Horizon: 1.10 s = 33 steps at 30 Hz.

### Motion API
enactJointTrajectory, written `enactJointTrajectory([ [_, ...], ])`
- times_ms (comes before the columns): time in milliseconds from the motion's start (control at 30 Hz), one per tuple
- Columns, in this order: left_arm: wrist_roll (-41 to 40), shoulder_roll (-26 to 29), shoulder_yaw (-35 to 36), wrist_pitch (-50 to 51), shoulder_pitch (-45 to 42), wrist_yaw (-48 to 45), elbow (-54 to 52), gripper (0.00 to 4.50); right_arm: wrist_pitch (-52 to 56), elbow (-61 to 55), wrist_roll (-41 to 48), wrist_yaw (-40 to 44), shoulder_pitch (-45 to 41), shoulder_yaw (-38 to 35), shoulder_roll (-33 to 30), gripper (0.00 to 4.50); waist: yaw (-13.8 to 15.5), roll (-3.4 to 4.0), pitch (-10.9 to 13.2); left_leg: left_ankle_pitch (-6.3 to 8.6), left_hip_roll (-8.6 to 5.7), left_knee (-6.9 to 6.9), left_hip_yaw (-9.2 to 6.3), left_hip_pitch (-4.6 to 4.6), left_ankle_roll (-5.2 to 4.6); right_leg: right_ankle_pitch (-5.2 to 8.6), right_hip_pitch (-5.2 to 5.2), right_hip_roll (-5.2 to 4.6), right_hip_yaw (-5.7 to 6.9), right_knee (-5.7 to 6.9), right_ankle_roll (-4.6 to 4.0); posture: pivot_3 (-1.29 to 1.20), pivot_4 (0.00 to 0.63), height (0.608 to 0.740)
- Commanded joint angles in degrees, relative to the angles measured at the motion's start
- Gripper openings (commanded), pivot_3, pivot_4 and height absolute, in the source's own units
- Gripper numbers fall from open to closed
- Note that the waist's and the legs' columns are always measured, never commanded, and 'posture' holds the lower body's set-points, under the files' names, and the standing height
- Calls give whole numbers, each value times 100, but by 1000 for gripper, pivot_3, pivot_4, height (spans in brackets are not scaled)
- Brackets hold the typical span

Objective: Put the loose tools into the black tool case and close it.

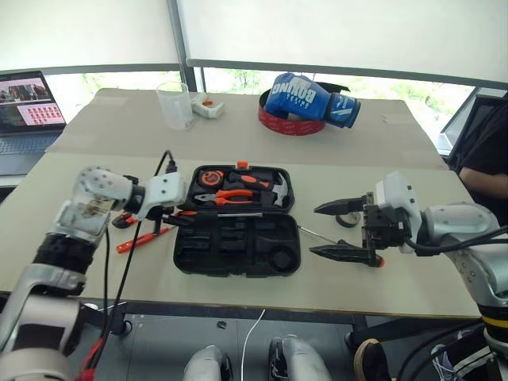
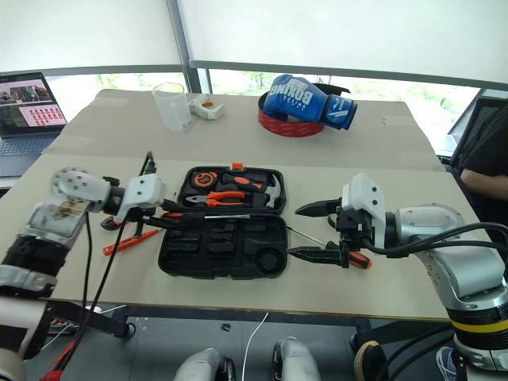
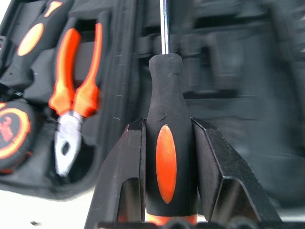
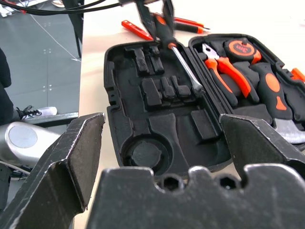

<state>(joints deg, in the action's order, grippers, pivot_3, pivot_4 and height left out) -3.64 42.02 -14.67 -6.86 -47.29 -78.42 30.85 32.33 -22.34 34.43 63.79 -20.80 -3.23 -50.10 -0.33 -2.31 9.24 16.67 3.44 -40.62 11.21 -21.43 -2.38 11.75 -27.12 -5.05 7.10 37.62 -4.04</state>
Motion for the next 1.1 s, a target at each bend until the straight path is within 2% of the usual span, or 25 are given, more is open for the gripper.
enactJointTrajectory([
  [33, 167, -60, 7, -529, -197, -72, 276, 902, -142, -240, -18, -146, 26, -226, -13, 4500, -23, 0, 0, 2, 4, -11, -1, -4, -3, 0, -1, 4, 1, 1, 0, 0, 150, 714],
  [267, 344, -162, -56, -689, -132, -255, 397, 902, -117, -258, 13, -329, 16, -250, -18, 4500, -28, 0, 0, 3, 5, -16, -5, -6, -5, 0, -1, 3, 4, 2, 1, 0, 150, 714],
  [600, 539, -347, -49, -196, -277, -189, 406, 902, -151, -294, -14, -323, 98, -268, -84, 4500, -30, 0, 0, 5, 5, -20, -8, -10, -9, 1, -1, 4, 5, 2, 3, 0, 150, 714],
  [667, 454, -337, -7, 12, -294, -261, 280, 1904, -141, -309, -3, -322, 106, -273, -79, 4500, -33, -1, 0, 5, 5, -20, -8, -10, -9, 1, -1, 5, 5, 2, 4, 0, 150, 714],
  [700, 367, -337, 46, 184, -304, -290, 166, 2132, -135, -323, 13, -318, 119, -280, -77, 4500, -33, -1, 0, 5, 5, -19, -8, -10, -9, 1, -1, 5, 5, 2, 4, 0, 150, 714],
  [767, 248, -336, 130, 440, -312, -328, -29, 2959, -125, -343, 32, -317, 142, -290, -72, 4500, -27, 0, 0, 5, 5, -20, -10, -11, -9, 1, -1, 5, 6, 2, 4, 0, 150, 714],
  [867, 143, -348, 188, 684, -305, -350, -205, 3961, -117, -366, 38, -319, 168, -301, -65, 4500, -26, 0, 0, 5, 5, -21, -10, -11, -9, 1, -1, 3, 5, 2, 5, 0, 150, 714],
  [933, 33, -389, 237, 926, -322, -393, -296, 3961, -112, -377, 38, -320, 178, -304, -62, 4500, -28, 0, 0, 5, 5, -21, -10, -11, -9, 1, 0, 3, 5, 2, 5, 0, 150, 714],
  [967, 41, -411, 239, 945, -349, -360, -277, 3811, -114, -377, 36, -322, 179, -304, -60, 4500, -28, -1, 0, 5, 5, -21, -11, -11, -9, 1, 0, 4, 5, 3, 5, 0, 150, 714],
  [1100, 169, -428, 141, 771, -373, -326, -112, 2454, -118, -362, 27, -335, 163, -300, -53, 4500, -35, -1, 0, 4, 5, -22, -10, -10, -9, 1, 0, 6, 5, 3, 5, 0, 150, 714],
])
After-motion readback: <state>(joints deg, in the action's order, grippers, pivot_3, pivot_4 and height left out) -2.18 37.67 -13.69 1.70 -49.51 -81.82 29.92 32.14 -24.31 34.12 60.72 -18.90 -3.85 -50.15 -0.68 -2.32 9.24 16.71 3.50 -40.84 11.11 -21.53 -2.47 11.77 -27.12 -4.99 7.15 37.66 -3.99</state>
